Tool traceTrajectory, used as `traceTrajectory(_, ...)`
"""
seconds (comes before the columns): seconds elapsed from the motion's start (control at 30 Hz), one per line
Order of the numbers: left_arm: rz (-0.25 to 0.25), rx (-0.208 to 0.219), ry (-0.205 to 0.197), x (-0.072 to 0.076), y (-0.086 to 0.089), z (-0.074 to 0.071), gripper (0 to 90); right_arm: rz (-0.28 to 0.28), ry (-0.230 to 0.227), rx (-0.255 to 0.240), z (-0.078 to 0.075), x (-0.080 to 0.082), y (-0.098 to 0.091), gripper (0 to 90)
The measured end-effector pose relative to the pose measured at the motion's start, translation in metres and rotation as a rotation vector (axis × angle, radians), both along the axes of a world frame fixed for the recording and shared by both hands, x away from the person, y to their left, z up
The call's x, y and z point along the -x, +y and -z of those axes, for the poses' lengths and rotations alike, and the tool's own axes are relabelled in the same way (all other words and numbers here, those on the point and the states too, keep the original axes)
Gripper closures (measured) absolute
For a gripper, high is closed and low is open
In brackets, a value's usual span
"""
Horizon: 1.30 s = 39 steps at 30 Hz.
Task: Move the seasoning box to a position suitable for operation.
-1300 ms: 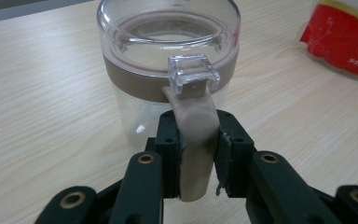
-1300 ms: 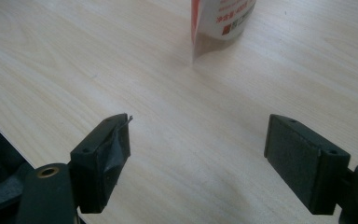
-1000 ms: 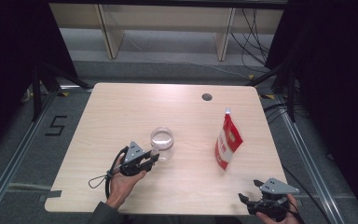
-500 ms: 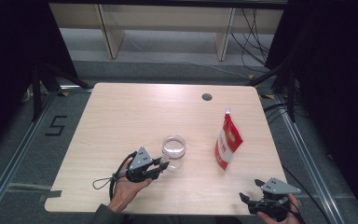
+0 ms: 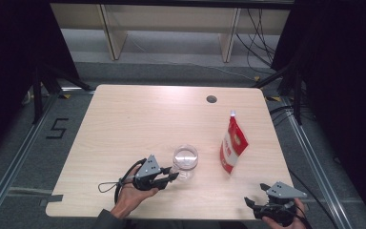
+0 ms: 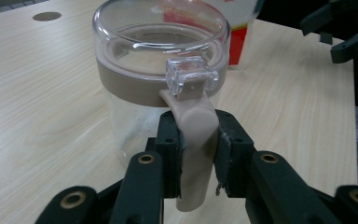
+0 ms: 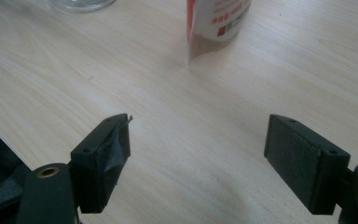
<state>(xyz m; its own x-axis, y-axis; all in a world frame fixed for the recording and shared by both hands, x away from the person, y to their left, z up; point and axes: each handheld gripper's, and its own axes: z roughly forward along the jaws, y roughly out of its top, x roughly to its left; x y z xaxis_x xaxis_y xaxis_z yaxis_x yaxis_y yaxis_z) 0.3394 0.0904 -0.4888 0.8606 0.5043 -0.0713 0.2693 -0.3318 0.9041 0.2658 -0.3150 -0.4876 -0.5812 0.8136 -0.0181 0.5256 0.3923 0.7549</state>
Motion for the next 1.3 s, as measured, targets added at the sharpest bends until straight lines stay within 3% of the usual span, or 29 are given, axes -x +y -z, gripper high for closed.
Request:
traceTrajectory(0.03,0.013,0.002,-0.001,0.000,0.000,0.000,72.9,0.022,0.031,-0.020,-0.001,0.003,0.002,23.3)
traceTrajectory(0.1,0.014,0.013,0.006,0.000,0.000,0.001,72.9,0.024,0.034,-0.020,-0.001,0.003,0.002,23.2)
traceTrajectory(0.13,0.046,0.019,-0.017,-0.001,0.000,0.002,72.9,0.004,0.013,-0.004,0.000,0.000,0.000,23.0)
traceTrajectory(0.2,0.051,0.019,-0.010,0.000,0.000,0.002,72.9,-0.002,-0.005,0.004,0.000,0.000,0.000,23.0)
traceTrajectory(0.23,0.068,0.019,-0.019,-0.001,0.000,0.003,72.9,0.004,0.017,-0.007,0.000,0.001,0.001,23.2)
traceTrajectory(0.27,0.080,0.010,-0.020,-0.001,0.000,0.003,72.9,-0.004,-0.003,0.004,0.000,0.000,0.000,23.1)
traceTrajectory(0.4,0.142,0.015,-0.021,0.000,-0.001,0.006,72.8,-0.002,-0.003,0.002,0.000,0.000,0.000,23.1)
traceTrajectory(0.47,0.136,0.000,-0.021,-0.001,-0.001,0.006,72.6,0.001,0.023,-0.003,0.000,0.001,0.001,23.1)
traceTrajectory(0.53,0.127,0.012,-0.010,-0.001,-0.001,0.007,72.6,-0.001,0.021,-0.003,0.000,0.000,0.001,23.1)
traceTrajectory(0.57,0.126,0.022,-0.005,-0.002,-0.001,0.007,72.5,0.020,0.046,-0.018,0.000,0.003,0.002,23.1)
traceTrajectory(0.7,0.108,0.013,-0.008,-0.004,0.000,0.006,72.2,0.005,0.026,-0.012,0.001,0.000,0.000,23.1)
traceTrajectory(0.73,0.091,-0.003,-0.012,-0.006,0.003,0.005,72.1,0.031,0.055,-0.024,0.001,0.003,0.002,23.0)
traceTrajectory(1.03,0.041,0.018,0.026,-0.009,0.009,0.006,71.0,-0.001,0.022,-0.008,0.002,0.000,0.001,23.0)
traceTrajectory(1.23,0.036,0.015,0.021,-0.011,0.010,0.006,70.5,0.001,0.032,-0.010,0.001,0.001,0.001,23.0)
traceTrajectory(1.27,0.027,0.018,0.030,-0.010,0.010,0.006,70.4,-0.012,0.002,0.003,0.001,0.000,0.000,23.1)
traceTrajectory(1.3,0.033,0.020,0.022,-0.011,0.010,0.007,70.2,-0.014,0.009,0.000,0.001,0.000,0.000,23.0)
